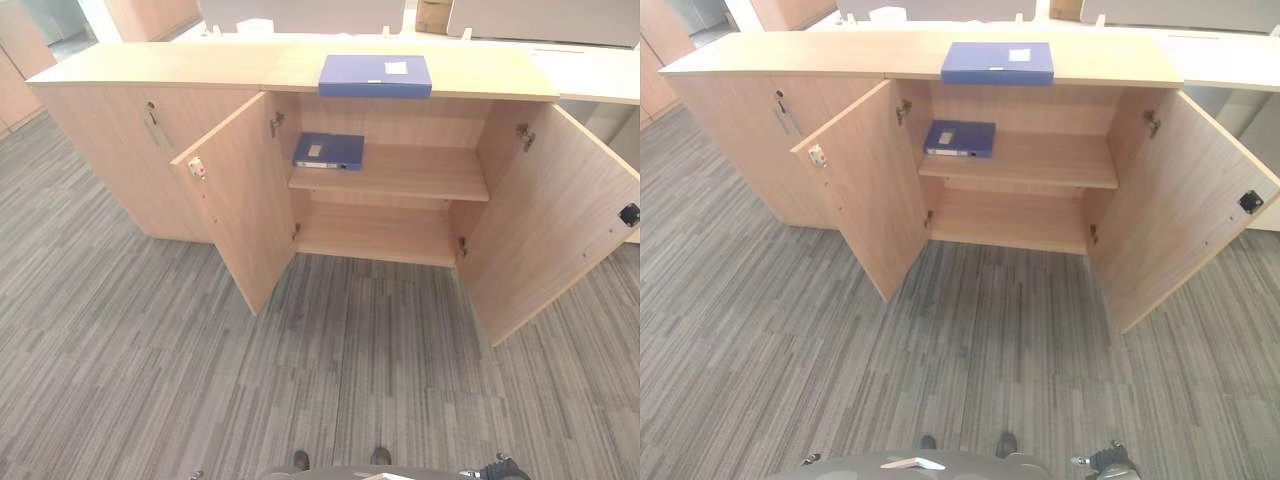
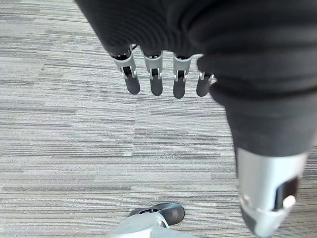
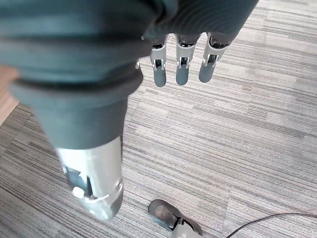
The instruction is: Put the empty folder in the office cabinet
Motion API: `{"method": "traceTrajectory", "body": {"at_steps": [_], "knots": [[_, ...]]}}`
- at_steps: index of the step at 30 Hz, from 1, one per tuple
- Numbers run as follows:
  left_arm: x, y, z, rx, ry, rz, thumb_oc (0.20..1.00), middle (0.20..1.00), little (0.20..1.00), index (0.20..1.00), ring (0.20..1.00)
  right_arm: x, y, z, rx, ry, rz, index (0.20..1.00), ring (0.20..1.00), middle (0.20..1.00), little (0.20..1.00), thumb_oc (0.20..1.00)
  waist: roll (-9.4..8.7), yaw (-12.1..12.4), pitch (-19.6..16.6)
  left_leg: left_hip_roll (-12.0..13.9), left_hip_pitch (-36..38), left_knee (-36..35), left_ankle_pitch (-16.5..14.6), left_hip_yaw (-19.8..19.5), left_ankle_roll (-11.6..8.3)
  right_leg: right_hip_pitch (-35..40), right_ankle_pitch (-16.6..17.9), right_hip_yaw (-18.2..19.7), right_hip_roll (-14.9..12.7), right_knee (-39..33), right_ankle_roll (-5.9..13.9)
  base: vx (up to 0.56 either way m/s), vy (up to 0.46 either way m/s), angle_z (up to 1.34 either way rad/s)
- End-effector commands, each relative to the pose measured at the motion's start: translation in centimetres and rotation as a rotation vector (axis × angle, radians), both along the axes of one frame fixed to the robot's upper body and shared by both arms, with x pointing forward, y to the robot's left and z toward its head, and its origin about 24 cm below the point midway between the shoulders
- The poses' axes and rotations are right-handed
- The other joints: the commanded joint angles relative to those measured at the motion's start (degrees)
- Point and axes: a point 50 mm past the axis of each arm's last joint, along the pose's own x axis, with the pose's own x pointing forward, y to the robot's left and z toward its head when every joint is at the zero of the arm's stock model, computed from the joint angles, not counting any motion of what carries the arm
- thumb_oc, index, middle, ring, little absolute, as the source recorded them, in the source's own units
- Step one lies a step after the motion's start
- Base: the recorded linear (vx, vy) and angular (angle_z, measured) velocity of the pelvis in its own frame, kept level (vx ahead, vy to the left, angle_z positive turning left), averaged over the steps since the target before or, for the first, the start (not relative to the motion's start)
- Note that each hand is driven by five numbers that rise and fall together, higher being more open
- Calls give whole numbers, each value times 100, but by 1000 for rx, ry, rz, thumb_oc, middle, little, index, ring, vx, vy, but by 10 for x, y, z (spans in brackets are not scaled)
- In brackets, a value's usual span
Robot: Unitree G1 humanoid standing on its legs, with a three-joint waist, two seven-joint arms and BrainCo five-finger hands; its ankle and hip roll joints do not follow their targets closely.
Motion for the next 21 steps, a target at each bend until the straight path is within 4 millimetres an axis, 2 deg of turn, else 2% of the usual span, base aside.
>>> {"method": "traceTrajectory", "body": {"at_steps": [1, 7, 21], "knots": [[2, 10, 1, 31, -15, 52, 1000, 1000, 1000, 1000, 1000, 12, -9, 4, -29, -11, 7, 1000, 1000, 1000, 1000, 1000, -296, 33, 36, 17, 22, -60, -461, 450, -95, 310, -737, -286, -109, -4, 418, 0, 0, 0], [-6, 9, 0, 24, 23, 35, 1000, 1000, 1000, 1000, 1000, 8, -10, 4, -31, 6, 6, 1000, 1000, 1000, 1000, 1000, -293, 45, -22, 35, 84, -60, -478, 458, -100, 367, -769, -294, -86, -4, 406, 0, 0, 0], [2, 7, 1, 29, 20, -103, 1000, 1000, 1000, 1000, 1000, 5, -9, 3, -36, 27, 28, 1000, 1000, 1000, 1000, 1000, -274, 8, -58, 31, 117, -60, -493, 476, -101, 393, -757, -271, -84, -4, 402, 0, 0, 0]]}}
